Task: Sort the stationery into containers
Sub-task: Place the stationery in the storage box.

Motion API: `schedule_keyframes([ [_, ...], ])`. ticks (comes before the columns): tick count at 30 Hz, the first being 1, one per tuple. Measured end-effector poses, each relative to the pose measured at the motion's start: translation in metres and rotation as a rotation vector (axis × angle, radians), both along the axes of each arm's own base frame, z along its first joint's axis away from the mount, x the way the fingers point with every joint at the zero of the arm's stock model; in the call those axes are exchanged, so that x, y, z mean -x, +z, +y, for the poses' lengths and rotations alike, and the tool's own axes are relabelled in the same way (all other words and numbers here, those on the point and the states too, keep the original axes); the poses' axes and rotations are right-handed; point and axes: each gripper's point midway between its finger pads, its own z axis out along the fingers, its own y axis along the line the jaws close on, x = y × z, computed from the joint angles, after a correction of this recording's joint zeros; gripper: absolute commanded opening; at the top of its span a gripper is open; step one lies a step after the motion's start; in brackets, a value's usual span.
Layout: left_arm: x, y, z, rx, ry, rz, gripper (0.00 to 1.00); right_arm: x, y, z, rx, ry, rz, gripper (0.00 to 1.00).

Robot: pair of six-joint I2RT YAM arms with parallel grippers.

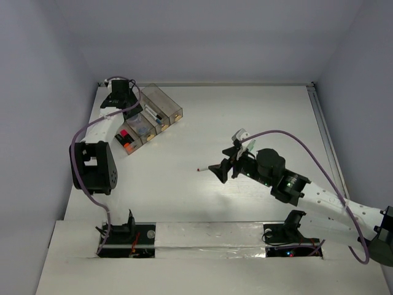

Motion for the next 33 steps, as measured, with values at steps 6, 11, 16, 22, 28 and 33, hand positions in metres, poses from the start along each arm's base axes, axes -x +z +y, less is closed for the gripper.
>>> schedule_keyframes([
  [6,-0.012,-0.010,0.009,-0.030,0.009,0.027,0.00,-0.001,-0.009,0.004,0.006,0.003,0.018,0.88],
  [11,-0.025,-0.019,0.012,-0.045,0.009,0.039,0.00,-0.001,-0.007,0.004,-0.003,0.002,0.017,0.88],
  [16,-0.029,-0.037,0.017,-0.040,0.011,0.074,0.00,-0.001,-0.007,0.005,-0.005,0.003,0.017,0.88],
  [22,-0.033,-0.049,0.024,-0.006,0.016,0.086,0.00,-0.001,-0.005,0.006,-0.012,0.007,0.016,0.88],
  [28,-0.038,-0.046,0.028,0.001,0.024,0.064,0.23,-0.002,-0.004,0.007,-0.017,0.009,0.012,0.88],
  [33,-0.042,-0.047,0.030,0.013,0.033,0.037,0.61,-0.002,-0.008,0.008,-0.009,0.008,0.019,0.89],
])
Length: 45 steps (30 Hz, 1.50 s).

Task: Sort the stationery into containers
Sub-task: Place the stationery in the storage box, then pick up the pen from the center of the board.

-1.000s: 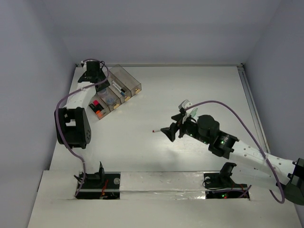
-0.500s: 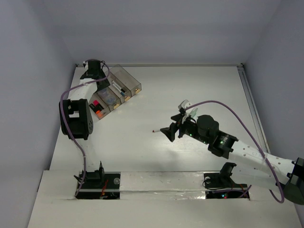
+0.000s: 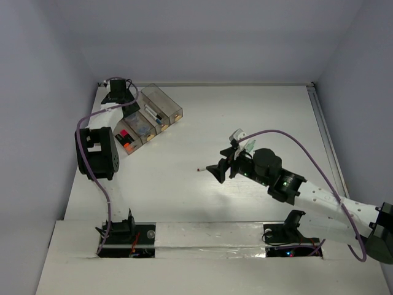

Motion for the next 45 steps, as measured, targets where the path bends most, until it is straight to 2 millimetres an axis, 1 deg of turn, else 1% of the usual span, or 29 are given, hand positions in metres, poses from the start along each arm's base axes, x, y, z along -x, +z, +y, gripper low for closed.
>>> schedule_keyframes([
  [2,0.001,-0.005,-0.001,0.006,-0.003,0.000,0.73,0.000,-0.002,0.000,0.004,-0.001,0.003,0.89],
  [3,0.003,-0.008,-0.003,0.014,-0.007,0.001,0.84,-0.001,-0.003,0.000,0.005,-0.005,0.007,0.89],
  [5,0.002,-0.006,-0.008,0.036,-0.020,-0.019,0.91,-0.003,-0.006,0.000,0.012,-0.016,0.012,0.89],
  [6,0.004,-0.003,-0.010,0.042,-0.025,-0.027,0.92,-0.005,-0.008,0.000,0.017,-0.024,0.017,0.88],
  [7,0.007,0.002,-0.012,0.046,-0.030,-0.036,0.93,-0.006,-0.010,-0.001,0.021,-0.036,0.023,0.84],
  [8,0.009,0.010,-0.013,0.051,-0.036,-0.050,0.96,-0.008,-0.013,-0.001,0.027,-0.050,0.030,0.78],
  [9,0.011,0.019,-0.014,0.054,-0.040,-0.068,0.99,-0.010,-0.015,-0.002,0.028,-0.064,0.037,0.69],
  [10,0.013,0.032,-0.016,0.057,-0.047,-0.097,0.99,-0.012,-0.017,-0.003,0.032,-0.079,0.044,0.56],
  [11,0.015,0.046,-0.018,0.059,-0.053,-0.128,0.99,-0.014,-0.020,-0.004,0.036,-0.093,0.051,0.40],
  [13,0.023,0.079,-0.026,0.063,-0.077,-0.202,0.99,-0.018,-0.027,-0.005,0.052,-0.117,0.070,0.24],
  [15,0.035,0.115,-0.042,0.071,-0.119,-0.283,0.99,-0.021,-0.036,-0.005,0.083,-0.134,0.097,0.24],
  [17,0.052,0.155,-0.065,0.086,-0.184,-0.379,0.99,-0.023,-0.047,-0.004,0.130,-0.142,0.122,0.28],
  [18,0.062,0.172,-0.076,0.096,-0.215,-0.422,0.99,-0.024,-0.054,-0.003,0.158,-0.139,0.132,0.30],
  [19,0.075,0.190,-0.089,0.109,-0.257,-0.467,0.99,-0.024,-0.060,-0.001,0.186,-0.131,0.146,0.33],
  [20,0.087,0.202,-0.101,0.123,-0.296,-0.502,0.99,-0.024,-0.068,0.000,0.224,-0.116,0.157,0.39],
  [21,0.102,0.214,-0.111,0.139,-0.337,-0.539,0.99,-0.024,-0.074,0.002,0.262,-0.101,0.167,0.40],
  [22,0.116,0.222,-0.119,0.152,-0.371,-0.565,0.99,-0.025,-0.083,0.003,0.307,-0.086,0.177,0.43],
  [23,0.130,0.229,-0.125,0.165,-0.401,-0.589,0.99,-0.027,-0.090,0.004,0.352,-0.072,0.182,0.48],
  [24,0.144,0.235,-0.130,0.174,-0.431,-0.618,0.99,-0.029,-0.097,0.006,0.395,-0.055,0.182,0.49],
  [25,0.160,0.239,-0.133,0.183,-0.464,-0.643,0.99,-0.031,-0.104,0.007,0.435,-0.039,0.183,0.54],
  [26,0.175,0.238,-0.135,0.188,-0.490,-0.661,0.99,-0.033,-0.111,0.007,0.472,-0.029,0.187,0.59],
  [28,0.205,0.234,-0.137,0.191,-0.536,-0.689,0.99,-0.040,-0.122,0.008,0.541,-0.007,0.189,0.65],
  [31,0.241,0.234,-0.138,0.175,-0.591,-0.747,0.99,-0.053,-0.139,0.011,0.640,0.016,0.198,0.66],
  [35,0.275,0.236,-0.138,0.151,-0.644,-0.832,0.99,-0.068,-0.160,0.014,0.752,0.037,0.223,0.68],
  [38,0.290,0.236,-0.137,0.134,-0.659,-0.883,0.99,-0.078,-0.177,0.014,0.832,0.047,0.241,0.68],
  [42,0.296,0.233,-0.141,0.122,-0.681,-0.893,0.99,-0.085,-0.199,0.006,0.915,0.050,0.286,0.66],
  [43,0.296,0.232,-0.142,0.120,-0.685,-0.892,0.99,-0.088,-0.198,0.006,0.918,0.049,0.288,0.65],
  [45,0.297,0.231,-0.144,0.115,-0.689,-0.888,0.99,-0.091,-0.200,0.005,0.929,0.052,0.292,0.58],
])
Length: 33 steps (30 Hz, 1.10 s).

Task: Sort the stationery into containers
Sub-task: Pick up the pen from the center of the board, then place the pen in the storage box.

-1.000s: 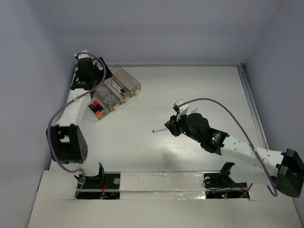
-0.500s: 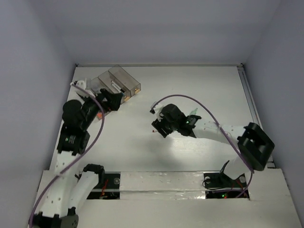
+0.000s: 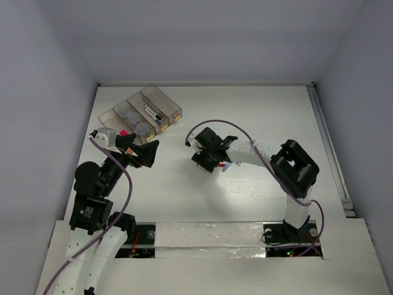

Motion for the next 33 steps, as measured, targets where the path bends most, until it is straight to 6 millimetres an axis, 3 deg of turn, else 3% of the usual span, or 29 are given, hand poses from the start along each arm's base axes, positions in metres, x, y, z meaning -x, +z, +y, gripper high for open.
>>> schedule_keyframes([
  [4,0.000,-0.001,0.000,-0.005,0.007,-0.001,0.99,-0.007,-0.002,0.006,-0.006,0.015,0.007,0.42],
  [5,0.000,-0.001,0.000,-0.006,0.009,0.000,0.99,-0.011,-0.001,0.011,-0.016,0.024,0.003,0.27],
  [7,-0.001,-0.002,0.001,-0.008,0.013,0.003,0.99,-0.017,-0.002,0.023,-0.045,0.045,-0.004,0.07],
  [8,-0.001,-0.002,0.001,-0.009,0.016,0.005,0.99,-0.021,-0.002,0.029,-0.061,0.055,-0.007,0.04],
  [12,-0.001,-0.003,0.006,-0.008,0.041,0.006,0.99,-0.035,0.001,0.054,-0.139,0.077,-0.024,0.00],
  [19,-0.004,-0.007,0.013,-0.007,0.092,0.023,0.99,-0.048,0.017,0.068,-0.234,0.046,-0.067,0.00],
  [23,-0.007,-0.010,0.020,-0.006,0.138,0.039,0.99,-0.062,0.057,0.089,-0.358,0.018,-0.125,0.00],
  [26,-0.008,-0.012,0.024,-0.006,0.164,0.047,0.99,-0.085,0.110,0.123,-0.510,0.006,-0.193,0.00],
  [29,-0.008,-0.013,0.025,-0.007,0.169,0.049,0.99,-0.117,0.178,0.167,-0.713,0.021,-0.304,0.00],
  [31,-0.008,-0.013,0.024,-0.007,0.166,0.050,0.99,-0.132,0.205,0.189,-0.818,0.027,-0.349,0.00],
  [33,-0.008,-0.013,0.024,-0.008,0.165,0.050,0.99,-0.146,0.218,0.205,-0.895,0.023,-0.371,0.00],
])
